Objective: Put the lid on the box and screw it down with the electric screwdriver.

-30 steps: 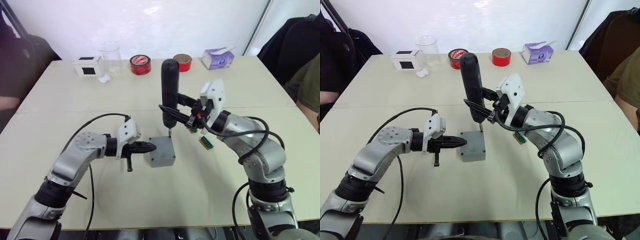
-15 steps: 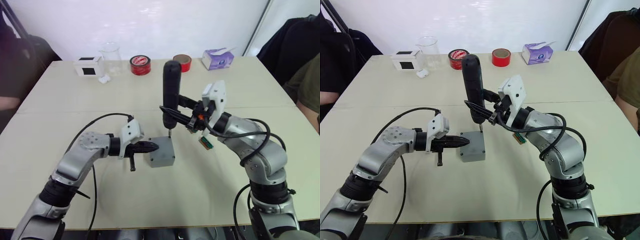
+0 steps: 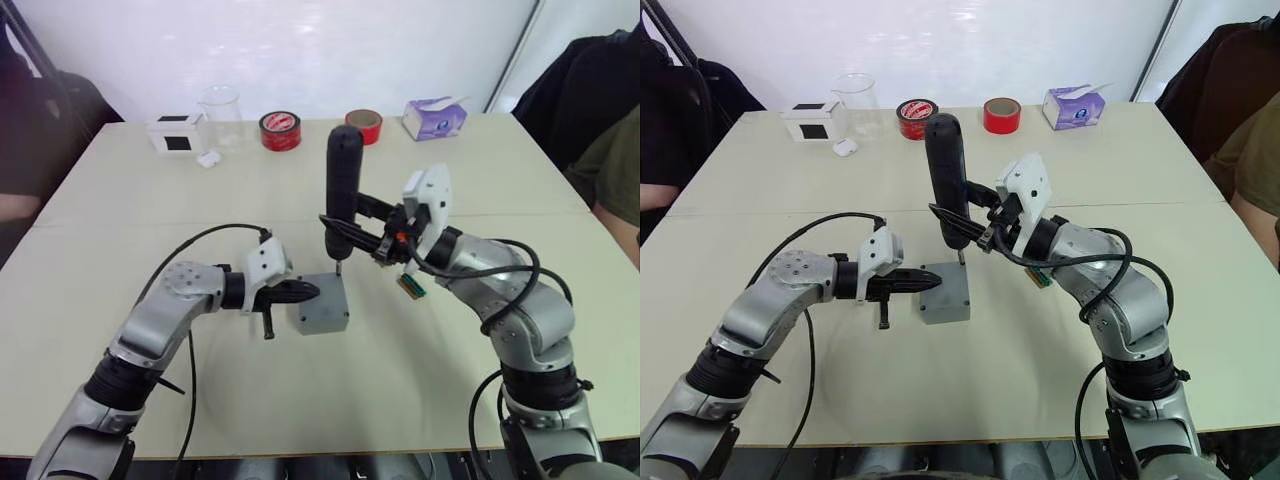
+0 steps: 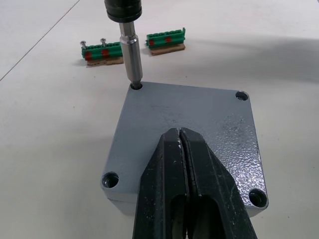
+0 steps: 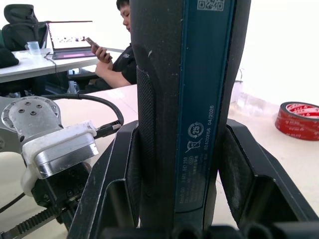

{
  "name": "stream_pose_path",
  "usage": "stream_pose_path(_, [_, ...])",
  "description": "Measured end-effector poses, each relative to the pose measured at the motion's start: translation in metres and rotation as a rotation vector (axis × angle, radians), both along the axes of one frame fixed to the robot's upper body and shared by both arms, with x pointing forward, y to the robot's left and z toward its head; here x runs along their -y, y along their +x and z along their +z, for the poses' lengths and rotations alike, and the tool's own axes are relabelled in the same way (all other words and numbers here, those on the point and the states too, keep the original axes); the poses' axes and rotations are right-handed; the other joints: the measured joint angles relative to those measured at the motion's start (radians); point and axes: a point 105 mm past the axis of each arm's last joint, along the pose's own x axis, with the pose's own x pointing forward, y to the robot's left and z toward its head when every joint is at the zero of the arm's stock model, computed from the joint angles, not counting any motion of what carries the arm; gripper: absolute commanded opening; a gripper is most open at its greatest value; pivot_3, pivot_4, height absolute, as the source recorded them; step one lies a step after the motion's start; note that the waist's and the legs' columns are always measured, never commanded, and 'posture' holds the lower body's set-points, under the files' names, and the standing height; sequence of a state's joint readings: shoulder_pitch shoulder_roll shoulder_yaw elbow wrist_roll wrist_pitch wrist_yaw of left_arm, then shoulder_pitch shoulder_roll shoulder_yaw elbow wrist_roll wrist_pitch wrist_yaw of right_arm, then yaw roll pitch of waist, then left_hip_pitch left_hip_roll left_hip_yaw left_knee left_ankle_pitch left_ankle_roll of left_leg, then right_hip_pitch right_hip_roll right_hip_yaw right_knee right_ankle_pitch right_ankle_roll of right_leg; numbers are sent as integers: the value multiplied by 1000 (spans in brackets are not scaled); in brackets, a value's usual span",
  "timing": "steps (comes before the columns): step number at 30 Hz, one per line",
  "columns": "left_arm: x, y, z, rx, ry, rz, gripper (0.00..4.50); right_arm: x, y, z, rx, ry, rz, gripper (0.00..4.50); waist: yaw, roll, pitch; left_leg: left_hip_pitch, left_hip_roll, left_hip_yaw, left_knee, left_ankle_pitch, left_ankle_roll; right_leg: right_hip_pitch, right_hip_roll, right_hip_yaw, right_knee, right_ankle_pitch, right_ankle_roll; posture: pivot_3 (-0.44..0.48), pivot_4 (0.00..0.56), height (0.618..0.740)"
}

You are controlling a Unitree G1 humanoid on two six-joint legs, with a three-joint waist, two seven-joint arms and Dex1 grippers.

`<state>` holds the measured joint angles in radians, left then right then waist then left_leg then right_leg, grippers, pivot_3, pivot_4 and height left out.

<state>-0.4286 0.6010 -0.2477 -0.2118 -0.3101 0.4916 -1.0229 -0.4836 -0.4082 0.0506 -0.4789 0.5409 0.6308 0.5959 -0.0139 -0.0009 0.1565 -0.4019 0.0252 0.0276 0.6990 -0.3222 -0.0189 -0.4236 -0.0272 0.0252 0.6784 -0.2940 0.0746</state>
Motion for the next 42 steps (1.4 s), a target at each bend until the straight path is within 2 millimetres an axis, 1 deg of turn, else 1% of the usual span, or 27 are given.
stream_pose_path(2, [1, 0, -1, 2, 7, -4, 0, 1, 1, -2, -3, -3, -14, 1653, 0, 0, 0, 5, 0, 0, 0, 0, 0, 5, 0, 0, 0, 0, 0, 0, 150, 740])
stream_pose_path(3, [1, 0, -3, 0, 14, -4, 0, 2, 3, -4, -12, -5, -27, 1653, 0, 0, 0, 12, 0, 0, -1, 0, 0, 13, 0, 0, -4, 0, 0, 0, 150, 740])
stream_pose_path(7, [1, 0, -8, -2, 29, -4, 0, 4, 6, -8, -49, -5, -58, 1653, -1, -1, 0, 30, 1, 0, -6, -1, 1, 32, 0, -1, -11, -1, -1, 0, 150, 740])
stream_pose_path(8, [1, 0, -9, 0, 32, -5, 0, 4, 8, -10, -61, -9, -66, 1653, -1, -1, -1, 32, 1, 0, -8, -1, 1, 33, 0, -1, -13, -1, -1, 0, 150, 740])
stream_pose_path(12, [1, 0, -10, 0, 39, -6, 0, 5, 9, -14, -101, -13, -86, 1653, 0, -5, -10, 32, 1, 0, -11, -1, 1, 33, -1, 0, -13, -1, -1, 0, 150, 740])
stream_pose_path(19, [0, -1, -13, -8, 40, 0, 0, 6, 9, -17, -112, -23, -98, 1653, -1, -11, -17, 34, 1, -1, -14, -1, 1, 34, -2, 0, -14, -1, -1, 0, 150, 740])
stream_pose_path(35, [0, -1, -15, -13, 35, 4, 0, 4, 8, -19, -102, -59, -95, 1653, -1, -13, -21, 36, 1, -1, -17, -1, 1, 34, -7, -1, -15, -3, -6, 0, 150, 740])
stream_pose_path(38, [0, -1, -15, -9, 33, 2, 0, 5, 8, -16, -91, -65, -94, 1653, -1, -12, -21, 36, 0, -1, -17, -1, 1, 34, -9, -1, -15, -5, -9, 0, 150, 740])
stream_pose_path(42, [2, -1, -14, -7, 27, -3, 0, 5, 8, -11, -90, -78, -92, 1653, -1, -12, -21, 32, 0, 0, -18, -1, 1, 31, -12, -4, -16, -5, -9, 0, 150, 740])
